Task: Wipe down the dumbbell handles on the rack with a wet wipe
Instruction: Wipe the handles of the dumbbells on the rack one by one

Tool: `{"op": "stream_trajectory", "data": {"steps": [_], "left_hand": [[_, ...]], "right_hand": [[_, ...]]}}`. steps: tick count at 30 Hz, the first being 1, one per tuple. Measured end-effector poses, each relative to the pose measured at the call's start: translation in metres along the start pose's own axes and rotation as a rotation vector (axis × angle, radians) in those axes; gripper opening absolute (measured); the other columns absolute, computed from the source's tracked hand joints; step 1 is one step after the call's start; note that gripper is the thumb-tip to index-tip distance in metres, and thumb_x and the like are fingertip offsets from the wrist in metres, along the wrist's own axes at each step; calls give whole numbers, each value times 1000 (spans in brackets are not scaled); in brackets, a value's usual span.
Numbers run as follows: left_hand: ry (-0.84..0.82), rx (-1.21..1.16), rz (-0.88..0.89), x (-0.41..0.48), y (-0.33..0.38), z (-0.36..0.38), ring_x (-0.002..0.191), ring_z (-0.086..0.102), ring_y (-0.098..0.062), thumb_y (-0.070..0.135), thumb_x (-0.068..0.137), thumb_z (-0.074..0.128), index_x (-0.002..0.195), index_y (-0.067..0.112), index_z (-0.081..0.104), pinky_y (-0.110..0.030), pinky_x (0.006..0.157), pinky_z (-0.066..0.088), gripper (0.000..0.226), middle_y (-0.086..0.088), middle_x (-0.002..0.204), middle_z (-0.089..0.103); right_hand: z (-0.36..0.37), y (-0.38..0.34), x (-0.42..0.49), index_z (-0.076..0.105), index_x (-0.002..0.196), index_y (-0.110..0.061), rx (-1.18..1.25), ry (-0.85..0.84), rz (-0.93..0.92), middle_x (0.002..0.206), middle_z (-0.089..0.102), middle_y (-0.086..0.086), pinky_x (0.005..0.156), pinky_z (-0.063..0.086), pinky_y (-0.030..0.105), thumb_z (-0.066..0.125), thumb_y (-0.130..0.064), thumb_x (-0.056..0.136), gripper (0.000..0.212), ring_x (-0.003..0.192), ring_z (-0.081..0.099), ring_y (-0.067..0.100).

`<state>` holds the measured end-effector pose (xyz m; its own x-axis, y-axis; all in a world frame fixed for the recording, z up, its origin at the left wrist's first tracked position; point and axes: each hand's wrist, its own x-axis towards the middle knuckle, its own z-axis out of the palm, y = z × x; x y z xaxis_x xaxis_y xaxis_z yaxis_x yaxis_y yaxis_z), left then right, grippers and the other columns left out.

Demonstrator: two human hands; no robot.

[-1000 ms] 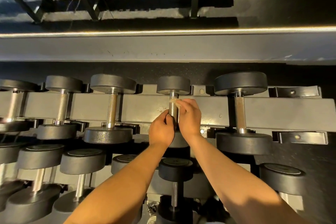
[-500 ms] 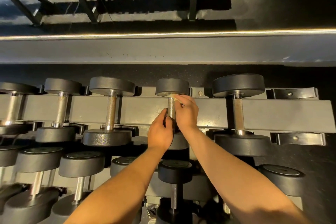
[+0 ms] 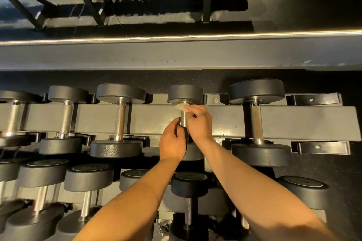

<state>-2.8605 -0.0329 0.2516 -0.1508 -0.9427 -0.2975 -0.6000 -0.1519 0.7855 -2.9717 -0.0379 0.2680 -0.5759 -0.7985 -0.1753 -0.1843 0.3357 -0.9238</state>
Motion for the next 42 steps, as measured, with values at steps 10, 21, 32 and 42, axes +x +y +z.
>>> {"op": "stream_trajectory", "data": {"steps": [10,21,32,42], "left_hand": [[-55,-51,31,-12,3,-7,122,51,-6,35,110,32,145,27,50,-26,107,38,40,7,136,55],[-157,-49,29,-31,-27,-15,141,39,-7,45,109,25,154,31,40,-36,123,27,49,7,154,45],[-149,-40,159,-16,-17,-6,116,59,-4,37,111,29,139,28,56,-35,106,48,40,6,127,66],[-86,10,197,-17,-21,-4,136,47,-7,45,109,27,155,28,37,-37,117,39,50,7,149,52]], "right_hand": [[-16,20,-43,75,116,-23,-41,-121,50,113,65,-4,81,41,-1,59,-8,97,29,95,59,0],[-17,32,-53,76,113,-24,-92,-184,143,120,69,1,89,47,15,59,-14,96,26,104,63,11],[-8,22,-30,78,104,-20,-55,-71,87,105,71,-2,81,47,12,64,-18,95,17,98,64,11],[-14,4,-22,76,97,-14,122,-21,122,88,71,-9,66,47,8,65,-24,96,15,79,63,3]]}}
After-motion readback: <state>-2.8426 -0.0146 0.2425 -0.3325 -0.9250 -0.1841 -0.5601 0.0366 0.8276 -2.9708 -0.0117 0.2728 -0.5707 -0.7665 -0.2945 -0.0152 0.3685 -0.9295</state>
